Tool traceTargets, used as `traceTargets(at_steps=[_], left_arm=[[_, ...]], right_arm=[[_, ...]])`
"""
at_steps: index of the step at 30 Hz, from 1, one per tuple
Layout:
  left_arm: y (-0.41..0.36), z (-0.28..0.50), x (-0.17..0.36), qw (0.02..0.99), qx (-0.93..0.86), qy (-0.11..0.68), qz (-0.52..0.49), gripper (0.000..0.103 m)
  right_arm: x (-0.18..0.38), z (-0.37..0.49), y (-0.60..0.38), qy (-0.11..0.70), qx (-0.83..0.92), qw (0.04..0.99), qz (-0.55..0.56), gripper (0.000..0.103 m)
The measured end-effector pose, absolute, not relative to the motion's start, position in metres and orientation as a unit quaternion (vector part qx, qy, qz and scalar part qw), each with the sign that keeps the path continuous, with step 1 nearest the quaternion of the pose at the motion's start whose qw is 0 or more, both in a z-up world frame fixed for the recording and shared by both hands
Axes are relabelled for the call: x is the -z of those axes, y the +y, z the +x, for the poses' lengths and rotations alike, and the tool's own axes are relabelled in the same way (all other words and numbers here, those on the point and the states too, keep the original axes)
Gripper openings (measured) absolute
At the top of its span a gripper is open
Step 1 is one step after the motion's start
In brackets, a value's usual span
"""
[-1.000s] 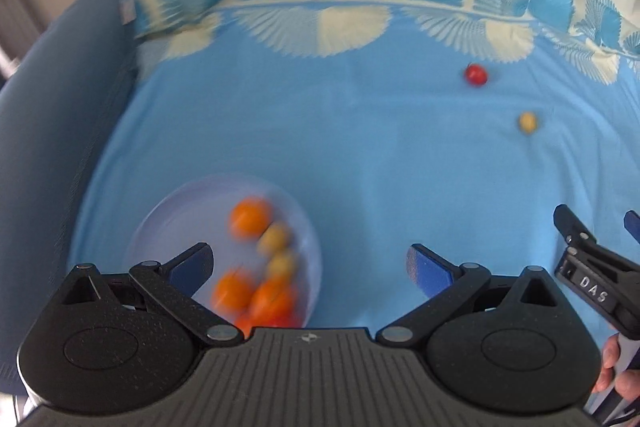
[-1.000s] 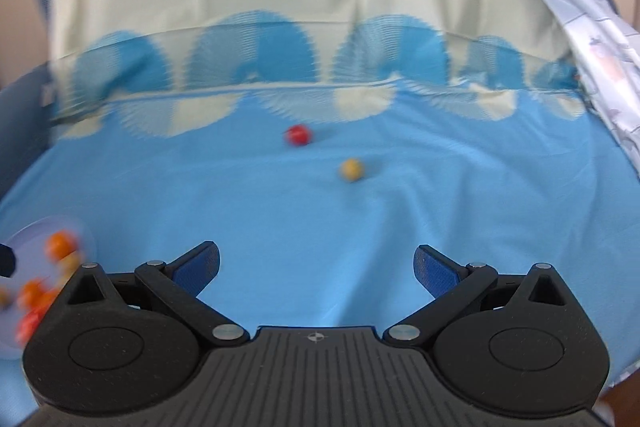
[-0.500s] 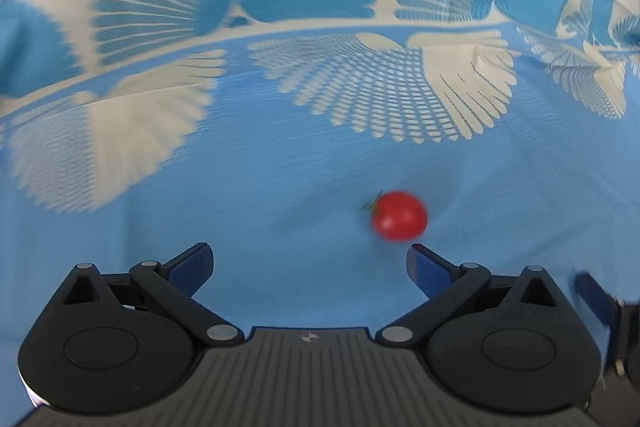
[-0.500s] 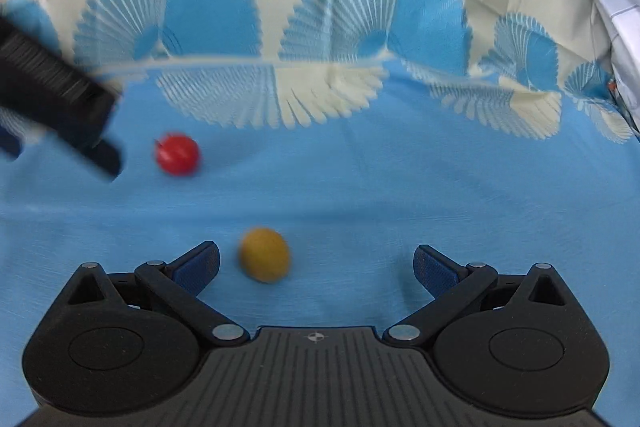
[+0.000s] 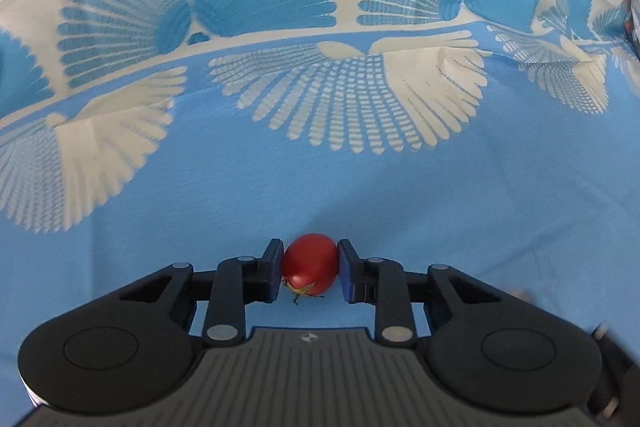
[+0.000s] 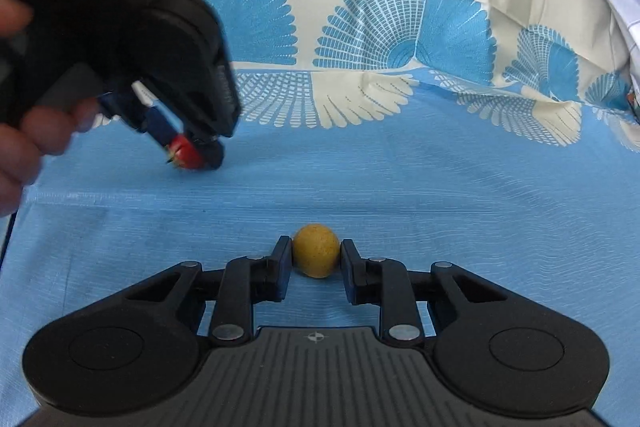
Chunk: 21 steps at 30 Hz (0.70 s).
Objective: Organize fruits
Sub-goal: 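Grasp a red tomato with the left tool while the right tool grasps a tan fruit, then carry the tomato and tan fruit over the plate and open both tools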
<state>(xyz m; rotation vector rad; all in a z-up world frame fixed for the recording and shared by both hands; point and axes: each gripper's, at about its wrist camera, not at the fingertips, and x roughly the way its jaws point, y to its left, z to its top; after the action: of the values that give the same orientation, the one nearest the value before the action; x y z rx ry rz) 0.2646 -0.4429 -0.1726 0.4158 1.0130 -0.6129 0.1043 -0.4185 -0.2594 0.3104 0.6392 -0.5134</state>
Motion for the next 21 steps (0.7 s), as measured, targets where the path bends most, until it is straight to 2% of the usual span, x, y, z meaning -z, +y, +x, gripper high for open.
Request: traceTargets(at_steps=[7,11,21], left_arm=[[-0.364,0.213,0.121,0.815,0.263,0.486,0.173,0.032],[-0.304,0.172,0.089,0.818,0.244,0.494,0.166,0.032],[-0.152,0.077,0.024,0.828,0.206,0.501,0.146,0.032]], right_arm=[[0.232,0.048,-0.465,0.257,0.394,0.865,0.173,0.027],[0.198,-0.005,-0.463,0.234,0.416,0.858,0.189,0.027],[0.119,-0.094,-0.302,0.283,0.235,0.915,0.166,0.027]])
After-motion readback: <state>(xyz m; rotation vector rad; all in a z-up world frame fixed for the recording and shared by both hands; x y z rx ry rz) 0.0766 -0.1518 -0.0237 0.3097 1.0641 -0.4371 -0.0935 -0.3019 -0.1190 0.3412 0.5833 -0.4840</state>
